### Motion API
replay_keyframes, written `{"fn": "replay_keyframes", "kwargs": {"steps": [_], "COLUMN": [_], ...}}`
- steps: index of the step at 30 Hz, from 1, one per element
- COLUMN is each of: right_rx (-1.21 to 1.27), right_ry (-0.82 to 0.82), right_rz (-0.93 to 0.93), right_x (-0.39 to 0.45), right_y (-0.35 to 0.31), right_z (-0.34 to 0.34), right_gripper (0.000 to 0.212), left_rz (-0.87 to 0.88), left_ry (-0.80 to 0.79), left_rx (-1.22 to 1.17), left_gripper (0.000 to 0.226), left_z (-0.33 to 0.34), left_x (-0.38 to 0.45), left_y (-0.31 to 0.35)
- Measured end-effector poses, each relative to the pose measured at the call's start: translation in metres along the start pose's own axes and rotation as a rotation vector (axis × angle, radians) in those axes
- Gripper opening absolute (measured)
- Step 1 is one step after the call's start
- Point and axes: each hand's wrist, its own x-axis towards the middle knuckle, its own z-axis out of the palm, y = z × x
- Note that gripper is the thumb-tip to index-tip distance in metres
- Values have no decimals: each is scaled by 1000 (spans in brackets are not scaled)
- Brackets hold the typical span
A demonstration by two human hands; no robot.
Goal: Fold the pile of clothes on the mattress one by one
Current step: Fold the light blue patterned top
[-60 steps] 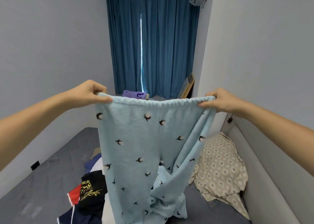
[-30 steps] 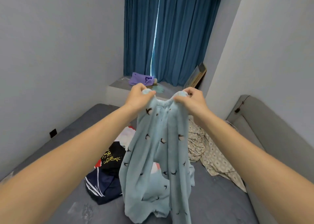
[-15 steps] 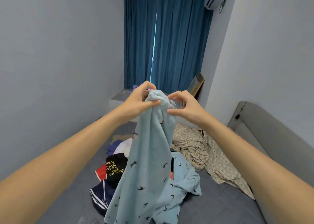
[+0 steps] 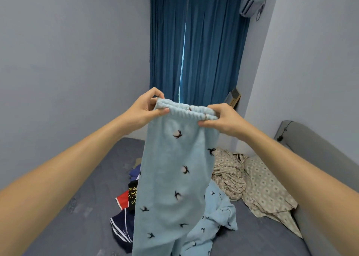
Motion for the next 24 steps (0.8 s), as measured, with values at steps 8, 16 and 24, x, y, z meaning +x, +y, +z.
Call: {"fn": "replay_keyframes", "kwargs": {"steps": [8,16,24], "right_rx": [-34,-4,47], "right_ry": [-101,87,69], "right_rz": [-26,-19,-19], "right_x": [1,-24,-68], "right_y": [-21,-28,-21], "right_z": [-21,-31,-45], "right_gripper": [35,31,30], "left_rz": [74,110,86], "left_ry": [35,-111,-71], "left_rx": [0,35,96], "left_gripper": [30,24,25], "left_z": [-2,12,38], "left_x": [3,5,-10], "left_y": [3,12,22]}}
